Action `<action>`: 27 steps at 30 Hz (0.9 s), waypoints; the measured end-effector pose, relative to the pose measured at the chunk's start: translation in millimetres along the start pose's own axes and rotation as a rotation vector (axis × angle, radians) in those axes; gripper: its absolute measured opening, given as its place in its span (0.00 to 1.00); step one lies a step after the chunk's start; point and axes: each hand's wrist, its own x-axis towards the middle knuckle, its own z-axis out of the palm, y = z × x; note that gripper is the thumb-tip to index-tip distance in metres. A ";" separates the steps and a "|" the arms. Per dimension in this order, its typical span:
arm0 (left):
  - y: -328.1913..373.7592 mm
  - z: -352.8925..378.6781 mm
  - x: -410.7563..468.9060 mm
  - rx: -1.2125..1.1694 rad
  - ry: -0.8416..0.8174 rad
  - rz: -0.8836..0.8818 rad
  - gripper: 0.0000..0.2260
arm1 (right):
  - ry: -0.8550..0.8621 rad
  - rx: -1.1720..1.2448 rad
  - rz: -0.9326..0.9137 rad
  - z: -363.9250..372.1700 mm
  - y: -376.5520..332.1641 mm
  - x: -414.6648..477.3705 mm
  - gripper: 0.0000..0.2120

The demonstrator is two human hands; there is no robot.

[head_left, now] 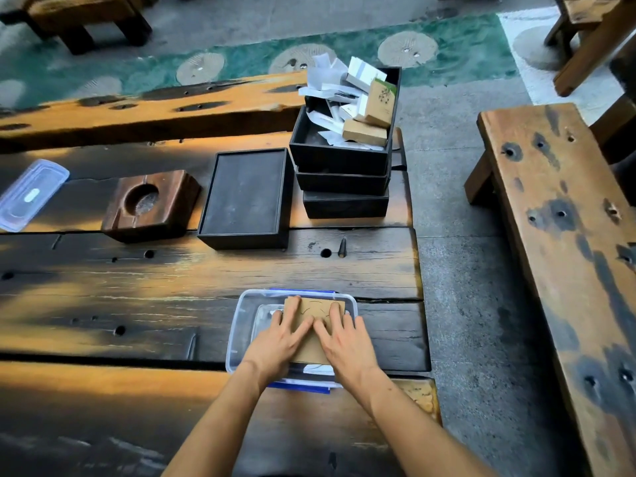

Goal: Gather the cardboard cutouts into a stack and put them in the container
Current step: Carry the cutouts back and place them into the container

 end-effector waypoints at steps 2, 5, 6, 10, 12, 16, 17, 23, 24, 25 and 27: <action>-2.2 2.2 2.0 -0.016 0.013 -0.005 0.44 | 0.015 0.008 -0.003 1.8 2.2 3.1 0.35; -0.8 2.2 4.1 0.013 0.005 -0.028 0.42 | 0.030 0.035 0.022 7.1 5.7 5.1 0.32; -0.3 0.7 3.1 0.028 -0.013 -0.039 0.42 | 0.027 0.046 0.036 7.7 5.9 4.6 0.31; -0.9 -11.3 -0.6 0.060 -0.030 -0.027 0.44 | -0.046 0.063 0.036 7.2 8.2 2.5 0.44; 0.4 -19.7 -5.4 0.050 -0.025 -0.022 0.43 | -0.071 0.103 0.041 1.1 11.3 -2.5 0.43; 6.3 -26.9 -37.1 0.001 -0.007 -0.116 0.41 | -0.113 0.165 0.090 -14.6 2.8 -21.8 0.38; 7.9 -25.2 -46.5 -0.031 0.019 -0.149 0.41 | -0.121 0.194 0.110 -16.8 -1.5 -27.6 0.39; 9.1 -30.0 -95.6 -0.134 0.154 -0.241 0.41 | -0.041 0.269 0.205 -39.1 -25.5 -54.6 0.40; 8.4 -28.2 -104.3 -0.142 0.167 -0.246 0.40 | -0.035 0.286 0.219 -41.4 -31.7 -59.6 0.39; 8.3 -26.6 -114.2 -0.147 0.180 -0.261 0.40 | -0.030 0.297 0.237 -43.6 -38.8 -66.4 0.39; 10.2 -20.8 -129.2 -0.174 0.223 -0.275 0.40 | -0.005 0.313 0.268 -45.0 -51.0 -78.3 0.38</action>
